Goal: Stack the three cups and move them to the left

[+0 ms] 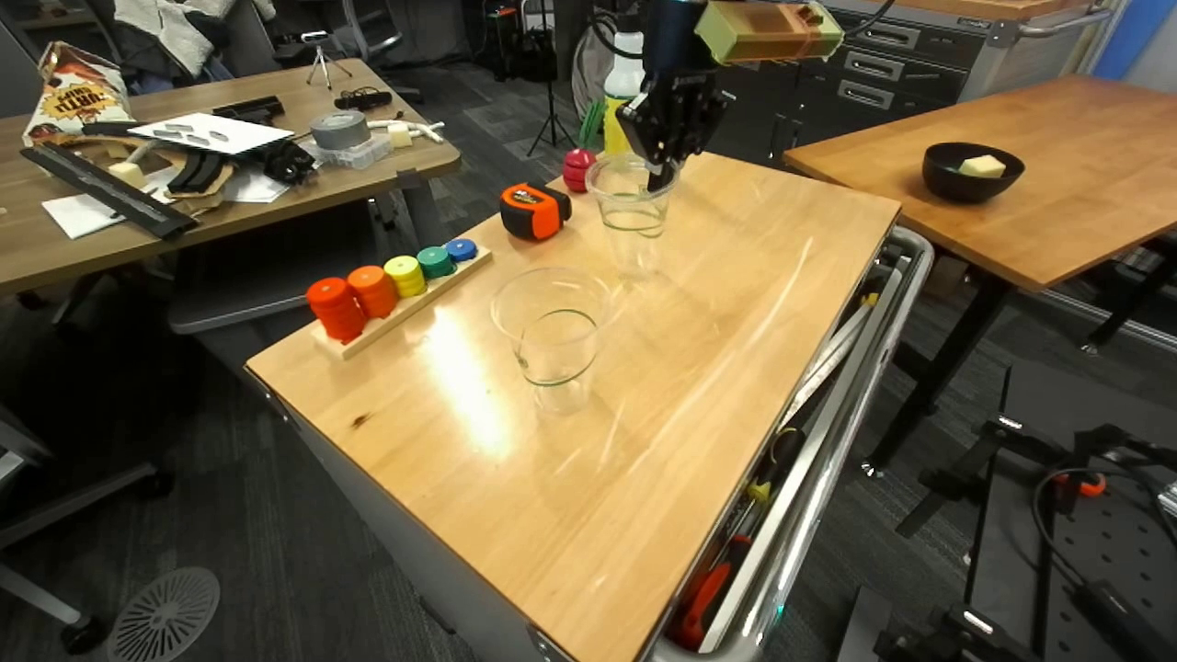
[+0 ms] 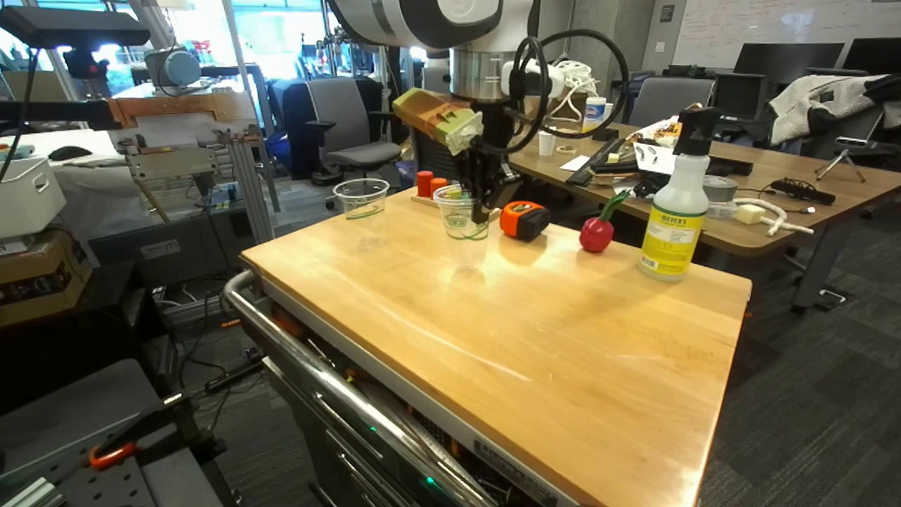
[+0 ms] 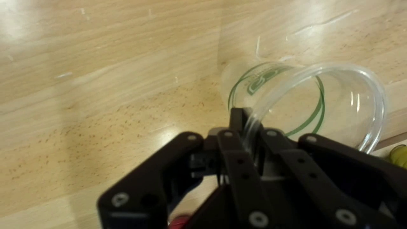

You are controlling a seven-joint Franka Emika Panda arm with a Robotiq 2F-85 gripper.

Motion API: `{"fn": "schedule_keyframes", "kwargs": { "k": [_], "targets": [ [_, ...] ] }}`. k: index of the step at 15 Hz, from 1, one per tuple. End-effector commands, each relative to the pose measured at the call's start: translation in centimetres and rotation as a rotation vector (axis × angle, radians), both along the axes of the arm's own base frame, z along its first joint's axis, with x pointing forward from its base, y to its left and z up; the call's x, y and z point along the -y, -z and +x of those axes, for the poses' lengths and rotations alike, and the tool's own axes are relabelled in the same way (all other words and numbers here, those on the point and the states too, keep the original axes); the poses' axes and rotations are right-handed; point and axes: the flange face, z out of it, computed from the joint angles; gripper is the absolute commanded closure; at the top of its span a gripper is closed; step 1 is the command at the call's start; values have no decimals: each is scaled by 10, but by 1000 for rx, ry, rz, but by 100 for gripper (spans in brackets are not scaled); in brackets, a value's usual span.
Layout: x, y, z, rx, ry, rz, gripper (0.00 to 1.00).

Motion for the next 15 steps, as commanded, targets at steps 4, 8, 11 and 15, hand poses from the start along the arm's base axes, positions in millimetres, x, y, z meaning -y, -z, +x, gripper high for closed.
{"fn": "schedule_keyframes", "kwargs": {
  "k": [4, 8, 11, 15],
  "targets": [
    [-40, -94, 8, 7, 78, 66, 99],
    [-95, -132, 2, 18, 8, 87, 99],
    [-127, -135, -8, 0, -44, 88, 99],
    [-154, -121, -24, -46, -123, 102, 99]
  ]
}}
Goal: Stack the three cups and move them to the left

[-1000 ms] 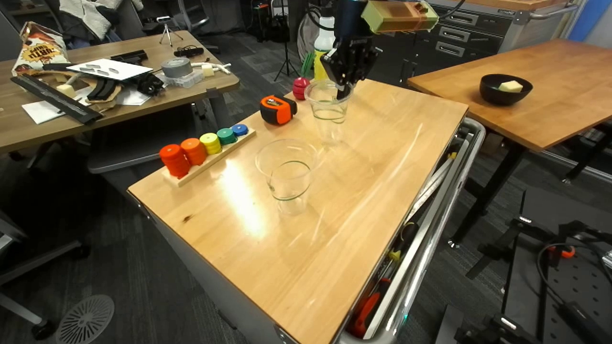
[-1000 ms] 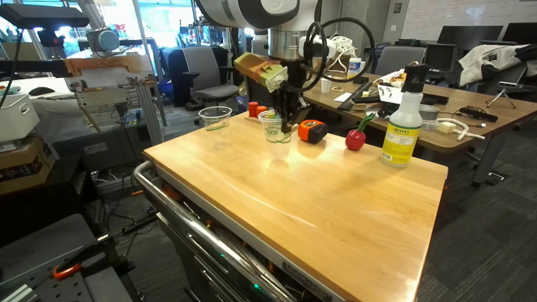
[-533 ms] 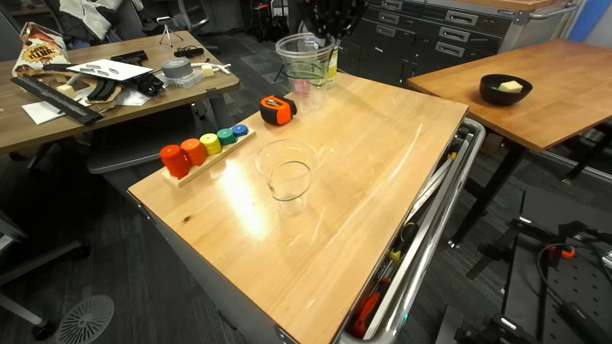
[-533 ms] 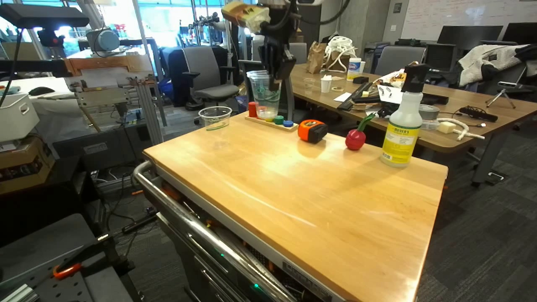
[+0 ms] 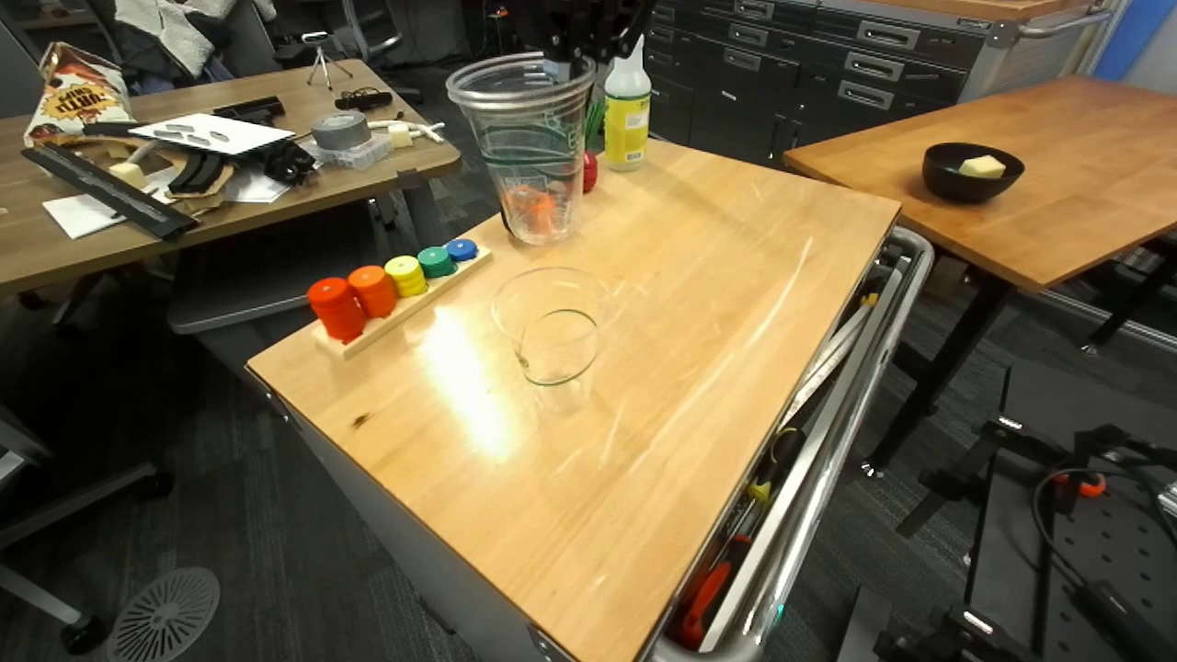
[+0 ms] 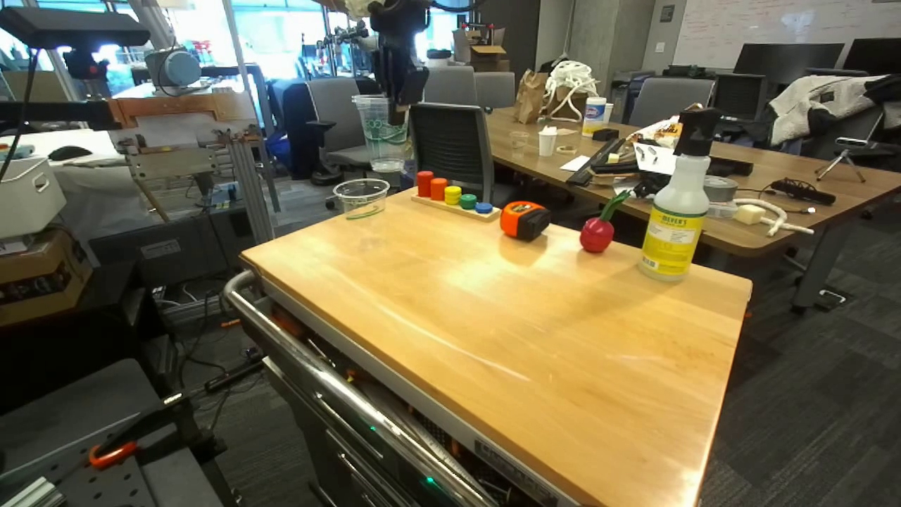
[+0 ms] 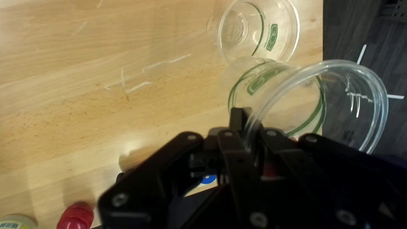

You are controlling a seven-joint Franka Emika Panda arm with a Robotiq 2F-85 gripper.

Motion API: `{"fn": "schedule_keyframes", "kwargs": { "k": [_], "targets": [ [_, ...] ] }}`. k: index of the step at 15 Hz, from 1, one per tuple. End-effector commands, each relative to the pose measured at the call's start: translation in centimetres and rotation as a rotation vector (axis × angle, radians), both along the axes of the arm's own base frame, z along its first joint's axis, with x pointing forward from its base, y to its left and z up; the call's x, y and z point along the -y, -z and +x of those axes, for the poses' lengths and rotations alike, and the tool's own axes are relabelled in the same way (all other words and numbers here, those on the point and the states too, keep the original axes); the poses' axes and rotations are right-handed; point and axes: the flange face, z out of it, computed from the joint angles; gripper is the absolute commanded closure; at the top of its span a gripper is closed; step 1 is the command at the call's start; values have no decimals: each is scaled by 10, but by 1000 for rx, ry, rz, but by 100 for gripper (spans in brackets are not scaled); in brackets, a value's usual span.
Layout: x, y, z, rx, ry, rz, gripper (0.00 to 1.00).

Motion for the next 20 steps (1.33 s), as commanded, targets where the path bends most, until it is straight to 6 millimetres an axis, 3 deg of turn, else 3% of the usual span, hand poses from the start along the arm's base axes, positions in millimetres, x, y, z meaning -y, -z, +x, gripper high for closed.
{"fn": "schedule_keyframes", "kwargs": {
  "k": [1, 8, 16, 17, 18, 20],
  "targets": [
    [-17, 1, -15, -13, -55, 22, 99],
    [-24, 31, -35, -44, -157, 8, 99],
    [-29, 76, -39, 54, -335, 67, 99],
    [-30, 77, -39, 62, -354, 68, 69],
    [-30, 78, -41, 67, -370, 71, 69],
    [-30, 71, -40, 81, -381, 80, 55]
  ]
}}
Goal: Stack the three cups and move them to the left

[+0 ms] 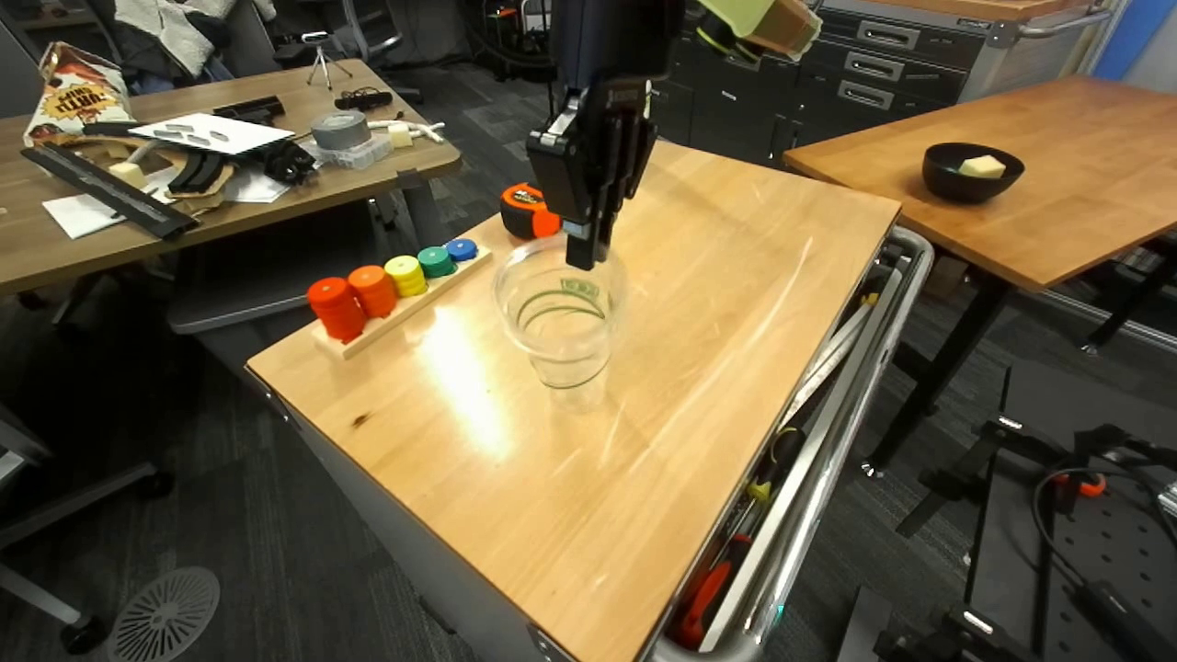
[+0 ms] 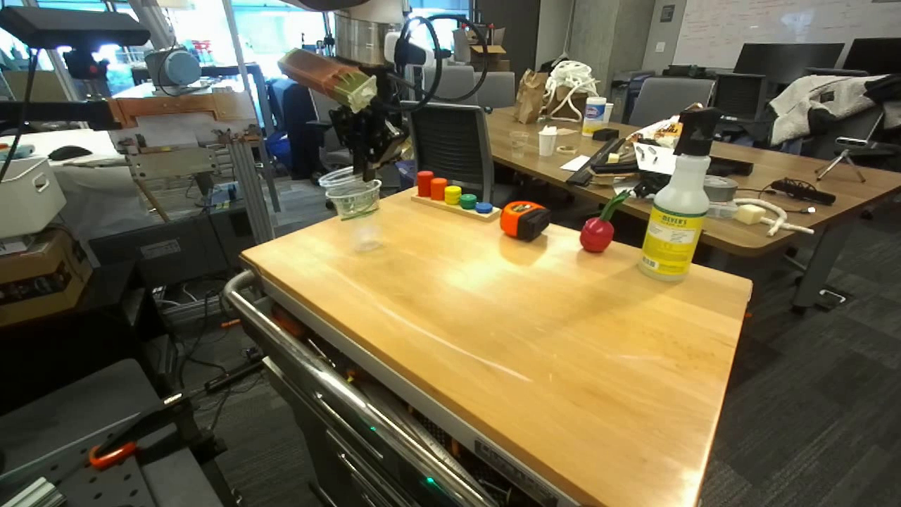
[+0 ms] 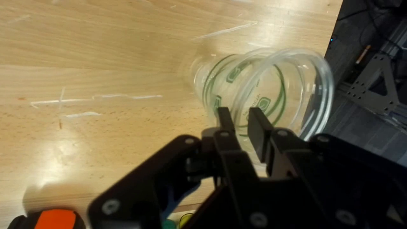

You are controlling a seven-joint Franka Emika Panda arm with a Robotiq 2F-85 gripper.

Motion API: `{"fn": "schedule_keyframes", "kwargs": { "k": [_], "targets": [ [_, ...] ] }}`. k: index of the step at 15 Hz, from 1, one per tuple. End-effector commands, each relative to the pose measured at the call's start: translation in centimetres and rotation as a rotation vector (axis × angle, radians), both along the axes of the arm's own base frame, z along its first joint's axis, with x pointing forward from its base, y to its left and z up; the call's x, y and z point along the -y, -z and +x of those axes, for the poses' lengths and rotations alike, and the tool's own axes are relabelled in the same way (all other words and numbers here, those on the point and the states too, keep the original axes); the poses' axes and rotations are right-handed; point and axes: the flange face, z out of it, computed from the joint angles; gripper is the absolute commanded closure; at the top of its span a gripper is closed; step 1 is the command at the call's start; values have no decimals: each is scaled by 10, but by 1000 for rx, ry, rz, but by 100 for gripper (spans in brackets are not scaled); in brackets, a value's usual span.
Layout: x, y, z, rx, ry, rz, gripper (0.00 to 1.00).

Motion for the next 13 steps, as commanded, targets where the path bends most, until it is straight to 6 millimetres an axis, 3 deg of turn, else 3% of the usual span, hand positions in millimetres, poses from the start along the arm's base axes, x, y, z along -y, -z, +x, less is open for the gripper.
{"fn": "schedule_keyframes", "kwargs": {
  "k": [1, 4, 7, 10, 11, 13],
  "targets": [
    [-1, -19, -1, 58, -24, 33, 46],
    [11, -47, 5, 103, 3, 6, 23],
    [39, -88, 6, 139, 29, -52, 2],
    [80, -129, -2, 158, 70, -97, 0],
    [61, -99, 7, 148, 43, -71, 0],
    [71, -108, 4, 152, 55, -75, 0]
  ]
}}
